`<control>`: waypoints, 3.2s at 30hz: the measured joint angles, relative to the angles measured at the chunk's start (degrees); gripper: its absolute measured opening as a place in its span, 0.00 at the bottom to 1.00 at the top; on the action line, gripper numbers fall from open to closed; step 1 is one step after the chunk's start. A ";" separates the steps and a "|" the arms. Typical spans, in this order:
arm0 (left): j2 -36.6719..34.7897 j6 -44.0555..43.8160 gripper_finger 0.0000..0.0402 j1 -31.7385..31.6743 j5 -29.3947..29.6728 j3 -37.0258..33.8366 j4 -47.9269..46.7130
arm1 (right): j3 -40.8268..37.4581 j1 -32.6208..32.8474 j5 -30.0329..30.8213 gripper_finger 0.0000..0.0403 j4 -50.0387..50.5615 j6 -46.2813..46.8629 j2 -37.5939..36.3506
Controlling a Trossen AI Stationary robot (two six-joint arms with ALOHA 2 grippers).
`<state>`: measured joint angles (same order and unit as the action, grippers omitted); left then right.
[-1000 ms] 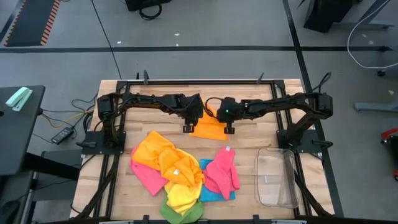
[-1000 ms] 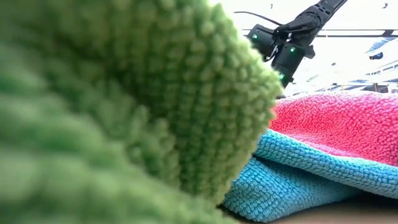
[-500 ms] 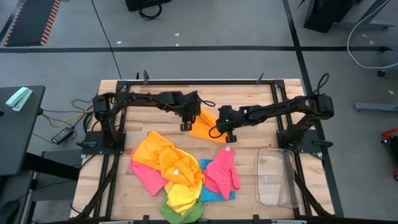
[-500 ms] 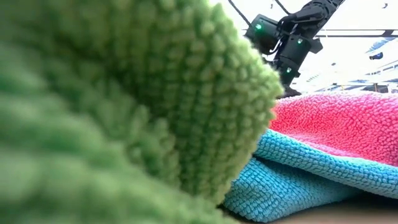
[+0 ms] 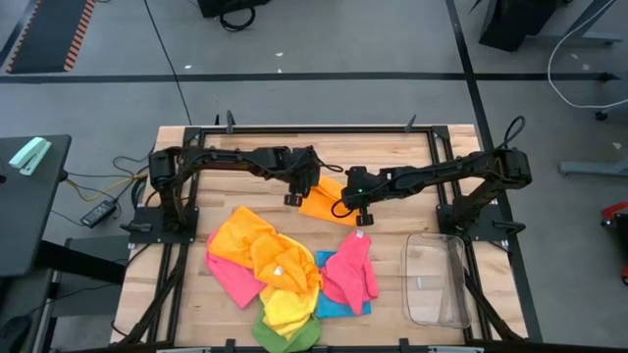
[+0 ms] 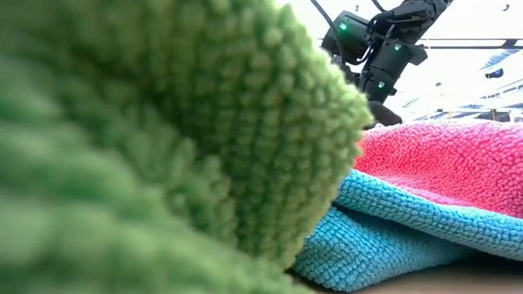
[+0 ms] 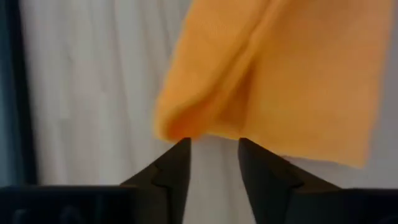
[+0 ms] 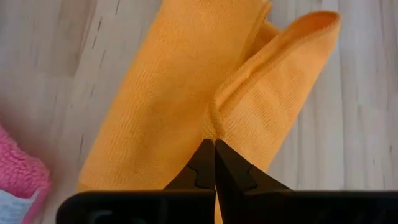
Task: Fold microfiber towels
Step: Fold the orange towel
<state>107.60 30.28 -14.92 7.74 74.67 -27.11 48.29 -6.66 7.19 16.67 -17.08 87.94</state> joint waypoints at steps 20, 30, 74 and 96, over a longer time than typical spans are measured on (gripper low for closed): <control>4.53 6.72 0.50 -0.20 9.10 -0.08 5.01 | 0.00 0.00 -0.29 0.01 -0.49 1.83 0.00; 7.32 9.25 0.55 -0.35 9.14 -0.06 7.12 | 0.00 0.01 -1.51 0.01 -0.64 1.65 0.00; 3.10 4.33 0.13 2.71 9.40 -0.06 3.50 | 0.00 -1.30 -0.15 0.01 0.16 1.02 -0.16; 2.03 0.24 0.08 5.79 8.06 1.28 -1.20 | -0.01 -0.90 -3.79 0.02 4.87 -0.96 -5.22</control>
<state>109.64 30.52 -9.13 15.81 75.96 -28.32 48.28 -7.56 3.39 21.53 -18.04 82.72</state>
